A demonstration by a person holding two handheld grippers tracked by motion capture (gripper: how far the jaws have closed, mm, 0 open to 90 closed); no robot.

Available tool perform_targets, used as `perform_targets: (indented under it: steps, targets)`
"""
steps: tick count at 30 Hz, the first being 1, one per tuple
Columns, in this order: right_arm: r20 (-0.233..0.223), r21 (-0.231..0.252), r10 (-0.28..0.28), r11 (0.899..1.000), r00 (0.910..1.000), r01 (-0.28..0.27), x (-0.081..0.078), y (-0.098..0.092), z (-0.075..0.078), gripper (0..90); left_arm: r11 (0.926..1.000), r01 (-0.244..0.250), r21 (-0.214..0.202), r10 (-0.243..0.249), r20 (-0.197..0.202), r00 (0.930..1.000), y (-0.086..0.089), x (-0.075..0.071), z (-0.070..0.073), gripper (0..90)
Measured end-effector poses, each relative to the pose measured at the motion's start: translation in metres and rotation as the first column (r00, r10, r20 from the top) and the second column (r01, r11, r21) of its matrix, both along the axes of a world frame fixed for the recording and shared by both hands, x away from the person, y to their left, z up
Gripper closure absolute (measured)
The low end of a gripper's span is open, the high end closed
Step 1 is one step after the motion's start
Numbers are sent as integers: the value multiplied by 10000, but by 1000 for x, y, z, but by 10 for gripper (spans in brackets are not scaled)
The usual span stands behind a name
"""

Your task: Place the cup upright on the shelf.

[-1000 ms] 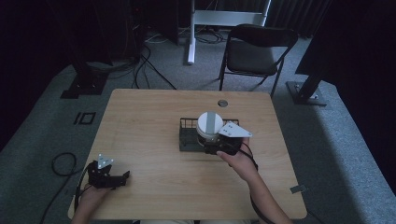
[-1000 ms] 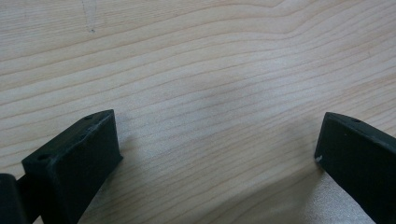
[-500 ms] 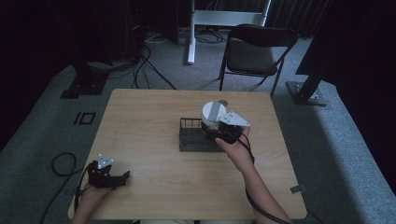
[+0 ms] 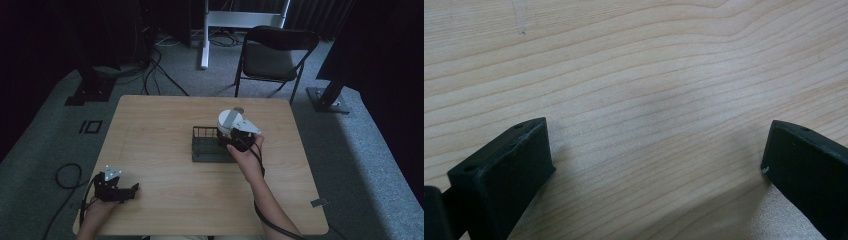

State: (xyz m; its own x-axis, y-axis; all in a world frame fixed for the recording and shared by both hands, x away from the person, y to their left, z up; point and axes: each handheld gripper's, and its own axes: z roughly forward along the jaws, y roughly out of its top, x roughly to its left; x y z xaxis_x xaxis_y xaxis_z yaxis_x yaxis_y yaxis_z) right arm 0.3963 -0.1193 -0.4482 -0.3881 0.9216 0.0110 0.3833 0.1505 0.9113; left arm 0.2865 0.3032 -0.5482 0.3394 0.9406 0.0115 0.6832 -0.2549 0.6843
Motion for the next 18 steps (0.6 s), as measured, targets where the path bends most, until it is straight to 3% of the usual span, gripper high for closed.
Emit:
perform_targets:
  steps: [3,7,18]
  targets:
    - [-150,-194,-212,9996,9997,210,2,4,-4,182,10000,2,3,-2,-1,10000,0,0,0,1]
    - [-414,-92,-515,9986,9978,512,5,5,-9,183,10000,-1,-2,1,2,10000,0,0,0,1]
    - [-861,-394,-830,9960,9928,799,9,15,-19,183,10000,5,6,-5,-2,10000,0,0,0,1]
